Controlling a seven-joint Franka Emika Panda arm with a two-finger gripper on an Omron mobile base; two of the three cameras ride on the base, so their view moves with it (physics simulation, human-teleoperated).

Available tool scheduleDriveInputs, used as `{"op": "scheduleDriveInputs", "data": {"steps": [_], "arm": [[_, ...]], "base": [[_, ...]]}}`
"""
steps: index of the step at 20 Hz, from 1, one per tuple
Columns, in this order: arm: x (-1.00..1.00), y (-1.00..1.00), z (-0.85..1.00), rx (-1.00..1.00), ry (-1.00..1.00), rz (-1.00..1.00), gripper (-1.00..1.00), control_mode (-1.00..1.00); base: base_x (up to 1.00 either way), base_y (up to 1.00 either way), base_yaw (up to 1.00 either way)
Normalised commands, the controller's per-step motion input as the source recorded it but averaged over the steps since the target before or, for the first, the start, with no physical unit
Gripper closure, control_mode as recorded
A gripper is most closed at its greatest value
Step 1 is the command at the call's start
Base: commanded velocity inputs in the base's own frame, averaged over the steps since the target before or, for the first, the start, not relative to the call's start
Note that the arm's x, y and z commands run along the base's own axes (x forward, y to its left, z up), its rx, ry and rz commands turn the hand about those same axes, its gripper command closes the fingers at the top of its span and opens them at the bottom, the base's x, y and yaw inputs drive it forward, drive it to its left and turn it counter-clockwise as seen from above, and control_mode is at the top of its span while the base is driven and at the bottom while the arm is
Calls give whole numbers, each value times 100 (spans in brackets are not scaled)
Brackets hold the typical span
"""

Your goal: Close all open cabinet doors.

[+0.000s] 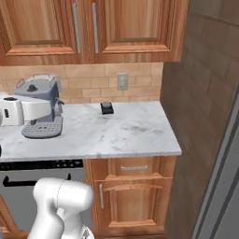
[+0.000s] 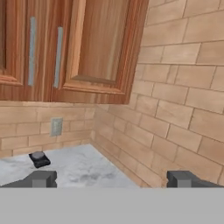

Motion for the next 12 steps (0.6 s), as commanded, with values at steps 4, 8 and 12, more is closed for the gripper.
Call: {"op": "scheduleDriveInputs", "data": {"steps": [4,8,12], "arm": [[0,0,0,0,0,0,-100,100],[0,0,0,0,0,0,-100,100],[0,0,0,0,0,0,-100,100]], "base": [[-29,16,-50],[-13,34,-51],[-5,43,-52]]}}
